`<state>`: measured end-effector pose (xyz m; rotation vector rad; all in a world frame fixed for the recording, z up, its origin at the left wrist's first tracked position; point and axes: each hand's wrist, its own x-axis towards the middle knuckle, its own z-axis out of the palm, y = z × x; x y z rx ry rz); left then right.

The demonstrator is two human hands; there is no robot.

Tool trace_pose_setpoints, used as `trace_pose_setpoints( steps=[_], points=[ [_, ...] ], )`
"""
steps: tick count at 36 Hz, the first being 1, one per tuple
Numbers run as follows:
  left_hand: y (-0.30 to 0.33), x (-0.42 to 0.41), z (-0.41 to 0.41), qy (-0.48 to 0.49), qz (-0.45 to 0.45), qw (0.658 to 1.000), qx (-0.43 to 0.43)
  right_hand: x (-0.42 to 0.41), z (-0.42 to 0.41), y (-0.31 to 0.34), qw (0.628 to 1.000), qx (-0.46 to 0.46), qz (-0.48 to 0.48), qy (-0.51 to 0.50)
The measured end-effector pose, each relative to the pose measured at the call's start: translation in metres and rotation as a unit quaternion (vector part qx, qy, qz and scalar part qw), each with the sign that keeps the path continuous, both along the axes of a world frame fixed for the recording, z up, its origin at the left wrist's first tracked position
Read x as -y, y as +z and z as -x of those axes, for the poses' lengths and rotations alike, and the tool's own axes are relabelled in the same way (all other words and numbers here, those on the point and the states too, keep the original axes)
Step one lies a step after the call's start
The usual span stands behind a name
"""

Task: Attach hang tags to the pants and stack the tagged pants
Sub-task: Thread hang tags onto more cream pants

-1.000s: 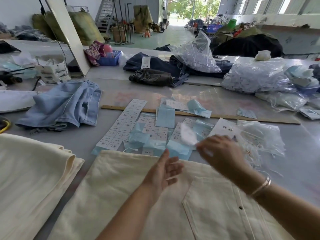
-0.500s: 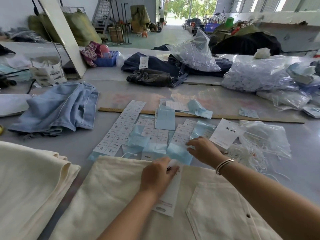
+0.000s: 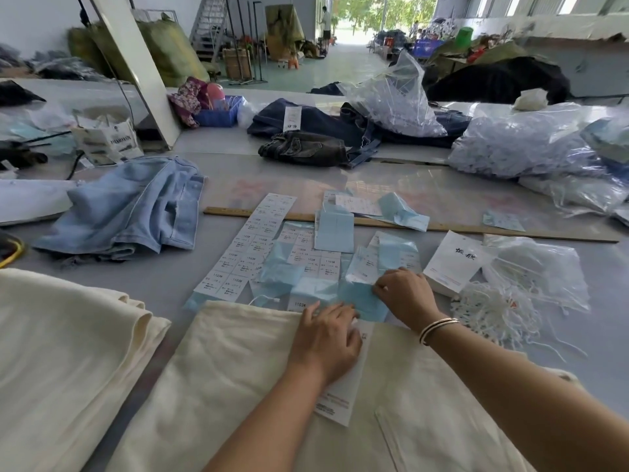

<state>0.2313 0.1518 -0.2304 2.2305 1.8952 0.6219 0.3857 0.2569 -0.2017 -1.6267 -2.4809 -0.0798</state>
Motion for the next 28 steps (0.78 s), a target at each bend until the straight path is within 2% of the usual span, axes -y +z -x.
trace_pose_setpoints(
  steps=[4, 7, 9, 11, 13, 14, 18, 20, 22, 25, 26, 28],
  points=[
    [0.0, -0.002, -0.001, 0.016, -0.004, 1.0, 0.0, -0.007, 0.003, 0.011, 0.984, -0.145, 0.076, -0.066],
    [0.0, -0.002, -0.001, 0.022, 0.0, 1.0, 0.001, -0.02, -0.001, 0.03, 0.935, -0.241, 0.247, -0.081],
    [0.0, -0.002, -0.001, 0.022, 0.0, 1.0, 0.001, -0.027, -0.007, 0.042, 0.907, -0.259, 0.321, -0.08],
    [0.0, -0.002, -0.001, 0.022, -0.001, 1.0, 0.002, -0.031, -0.011, 0.052, 0.9, -0.245, 0.35, -0.083],
    [-0.001, -0.002, 0.0, 0.022, -0.001, 1.0, -0.004, -0.034, -0.013, 0.055, 0.883, -0.285, 0.359, -0.098],
    [-0.001, -0.002, 0.0, 0.022, -0.001, 1.0, -0.005, -0.035, -0.013, 0.055, 0.862, -0.338, 0.36, -0.113],
    [0.0, -0.002, 0.002, 0.018, 0.005, 1.0, 0.014, -0.038, -0.024, 0.062, 0.725, -0.575, 0.335, -0.176],
    [0.001, -0.002, 0.004, 0.022, 0.015, 0.997, 0.072, -0.043, -0.037, 0.073, 0.653, -0.673, 0.284, -0.2],
    [0.005, 0.0, 0.007, 0.039, 0.017, 0.988, 0.147, -0.045, -0.052, 0.089, 0.604, -0.733, 0.225, -0.218],
    [0.015, 0.004, 0.01, 0.065, 0.009, 0.958, 0.279, -0.034, -0.072, 0.1, 0.589, -0.766, 0.183, -0.178],
    [0.021, 0.006, 0.011, 0.075, 0.026, 0.937, 0.339, -0.025, -0.076, 0.1, 0.591, -0.77, 0.184, -0.153],
    [0.037, 0.011, 0.011, 0.088, 0.079, 0.87, 0.478, 0.002, -0.078, 0.097, 0.613, -0.759, 0.195, -0.101]
  ],
)
